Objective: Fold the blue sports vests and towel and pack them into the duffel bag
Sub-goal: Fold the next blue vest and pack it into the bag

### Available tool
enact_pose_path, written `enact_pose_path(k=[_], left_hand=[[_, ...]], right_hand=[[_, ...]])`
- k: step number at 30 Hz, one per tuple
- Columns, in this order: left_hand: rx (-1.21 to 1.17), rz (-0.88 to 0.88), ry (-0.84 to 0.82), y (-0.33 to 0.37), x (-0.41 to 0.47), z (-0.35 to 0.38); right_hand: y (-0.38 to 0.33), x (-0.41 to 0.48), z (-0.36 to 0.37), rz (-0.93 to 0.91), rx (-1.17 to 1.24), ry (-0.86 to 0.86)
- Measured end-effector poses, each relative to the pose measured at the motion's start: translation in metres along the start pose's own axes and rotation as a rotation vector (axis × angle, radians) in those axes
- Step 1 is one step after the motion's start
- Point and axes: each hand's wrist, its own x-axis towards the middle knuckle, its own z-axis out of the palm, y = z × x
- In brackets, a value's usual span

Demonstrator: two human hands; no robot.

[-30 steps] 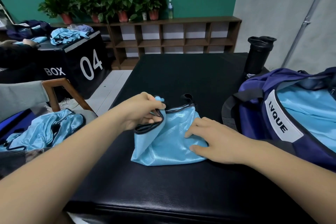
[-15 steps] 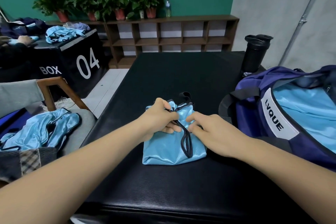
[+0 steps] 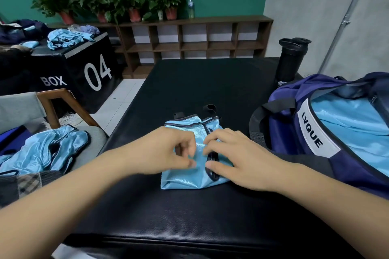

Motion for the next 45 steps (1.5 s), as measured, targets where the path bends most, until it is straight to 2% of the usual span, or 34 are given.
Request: enact_pose_path(k=[2, 6, 13, 20, 22, 25, 28, 37, 41, 43, 45], left_hand=[[0.072, 0.044, -0.062, 0.000, -0.007, 0.011], [0.139, 0.085, -0.078, -0.010, -0.017, 0.024], [0.252, 0.057, -0.026, -0.024, -0.031, 0.024], [0.542, 0.157, 0.000, -0.019, -0.032, 0.031], [0.544, 0.165, 0.021, -0.018, -0.031, 0.029], [0.332, 0.118, 0.042, -0.015, -0.032, 0.020], [0.201, 0.048, 0.071, -0.016, -0.032, 0.013], [-0.219, -0.126, 0.165, -0.019, -0.030, 0.008], [-0.562, -0.212, 0.192, -0.016, -0.025, 0.011], [-0.619, -0.239, 0.183, -0.018, -0.024, 0.013], [-0.578, -0.252, 0.185, -0.020, -0.023, 0.017]], right_hand=[[-0.006, -0.002, -0.001, -0.033, 0.020, -0.014], [-0.012, -0.004, -0.001, -0.078, -0.035, -0.056], [-0.009, -0.012, -0.002, -0.032, -0.104, -0.148], [-0.013, -0.012, -0.001, -0.041, -0.096, -0.138], [-0.014, -0.011, 0.000, -0.042, -0.090, -0.139], [-0.013, -0.010, 0.001, -0.005, -0.069, -0.154], [-0.009, -0.008, -0.002, 0.091, 0.050, -0.147], [-0.002, 0.001, -0.007, 0.293, 0.479, 0.072], [0.003, 0.005, -0.003, 0.427, 0.552, 0.115], [0.005, 0.006, 0.001, 0.489, 0.536, 0.117], [0.004, 0.007, 0.004, 0.534, 0.495, 0.120]])
